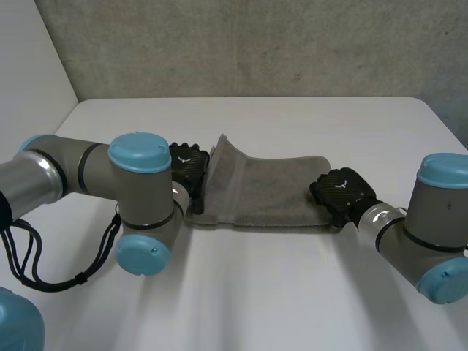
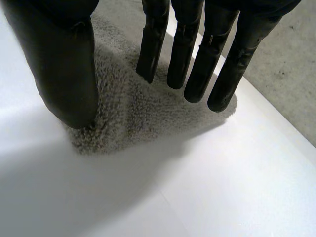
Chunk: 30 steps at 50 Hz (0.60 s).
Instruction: Fold the towel.
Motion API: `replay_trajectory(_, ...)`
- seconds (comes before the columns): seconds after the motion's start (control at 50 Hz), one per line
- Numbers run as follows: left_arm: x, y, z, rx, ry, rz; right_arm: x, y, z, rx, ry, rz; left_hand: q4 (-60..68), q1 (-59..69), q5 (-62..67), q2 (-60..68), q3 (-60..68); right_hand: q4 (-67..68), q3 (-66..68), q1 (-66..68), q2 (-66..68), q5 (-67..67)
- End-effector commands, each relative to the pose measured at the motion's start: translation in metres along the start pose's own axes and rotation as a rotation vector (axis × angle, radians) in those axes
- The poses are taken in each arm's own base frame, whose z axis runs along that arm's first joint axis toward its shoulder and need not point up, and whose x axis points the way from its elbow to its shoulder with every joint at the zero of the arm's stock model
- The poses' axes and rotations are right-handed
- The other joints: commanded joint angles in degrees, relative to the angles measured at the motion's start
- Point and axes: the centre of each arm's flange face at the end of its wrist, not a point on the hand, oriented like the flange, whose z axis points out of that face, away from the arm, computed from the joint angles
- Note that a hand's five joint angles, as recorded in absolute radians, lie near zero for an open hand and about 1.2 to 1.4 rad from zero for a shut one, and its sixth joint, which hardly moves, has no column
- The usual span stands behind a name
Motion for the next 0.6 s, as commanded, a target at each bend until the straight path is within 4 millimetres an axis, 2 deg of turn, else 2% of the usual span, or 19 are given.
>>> replay_trajectory(0.02,-0.003,-0.002,-0.002,0.000,-0.009,-0.001,0.008,0.006,0.001,-0.027,0.022,0.014,1.34,1.02,-0.31,0.90,0.74,0.03,0.06,0.04,0.53,0.53)
replay_trajectory(0.1,-0.001,0.001,-0.003,-0.006,-0.003,0.000,0.010,0.006,0.000,-0.029,0.026,0.016,1.34,1.02,-0.31,0.90,0.74,4.57,4.60,4.58,5.07,5.07)
replay_trajectory(0.14,0.000,0.002,-0.004,-0.011,0.000,0.002,0.011,0.006,0.000,-0.027,0.029,0.016,1.34,1.02,-0.31,0.90,0.74,23.14,23.17,23.15,23.64,23.64)
replay_trajectory(0.16,0.000,0.002,-0.004,-0.011,0.000,0.002,0.011,0.006,0.000,-0.027,0.029,0.016,1.34,1.02,-0.31,0.90,0.74,23.24,23.27,23.25,23.74,23.74)
replay_trajectory(0.18,0.000,0.004,-0.004,-0.017,0.003,0.002,0.011,0.005,0.000,-0.026,0.030,0.015,1.50,1.18,-0.14,1.07,0.90,37.40,37.43,37.41,37.90,37.90)
replay_trajectory(0.2,0.001,0.006,-0.006,-0.023,0.007,0.004,0.011,0.004,-0.001,-0.023,0.031,0.015,1.67,1.35,0.03,1.24,1.07,39.15,39.18,39.16,39.65,39.65)
replay_trajectory(0.28,0.001,0.007,-0.009,-0.029,0.010,0.005,0.013,0.002,-0.002,-0.020,0.037,0.015,1.67,1.35,0.03,1.24,1.07,39.17,39.19,39.18,39.67,39.66)
replay_trajectory(0.34,-0.002,-0.001,-0.014,-0.015,0.005,0.001,0.015,-0.001,-0.005,-0.030,0.030,0.015,1.67,1.35,0.03,1.24,1.07,39.17,39.19,39.18,39.67,39.66)
replay_trajectory(0.48,-0.014,-0.020,-0.028,0.020,-0.011,-0.045,0.040,-0.007,-0.012,-0.084,0.042,-0.022,1.51,1.19,-0.14,1.07,0.91,39.17,39.19,39.18,39.67,39.66)
replay_trajectory(0.52,-0.025,-0.031,-0.033,0.044,-0.031,-0.072,0.047,-0.026,-0.014,-0.074,0.042,-0.085,1.51,1.19,-0.14,1.07,0.91,39.17,39.19,39.18,39.67,39.66)
replay_trajectory(0.54,-0.025,-0.031,-0.033,0.044,-0.031,-0.072,0.047,-0.026,-0.014,-0.074,0.042,-0.085,1.51,1.19,-0.14,1.07,0.91,39.17,39.19,39.18,39.67,39.66)
replay_trajectory(0.58,-0.030,-0.036,-0.035,0.056,-0.039,-0.078,0.058,-0.049,-0.013,-0.033,0.057,-0.125,1.51,1.19,-0.14,1.07,0.91,39.17,39.19,39.18,39.67,39.66)
replay_trajectory(0.6,-0.034,-0.043,-0.036,0.076,-0.048,-0.083,0.058,-0.049,-0.013,-0.032,0.057,-0.125,1.34,1.02,-0.31,0.90,0.74,39.17,39.19,39.18,39.67,39.66)
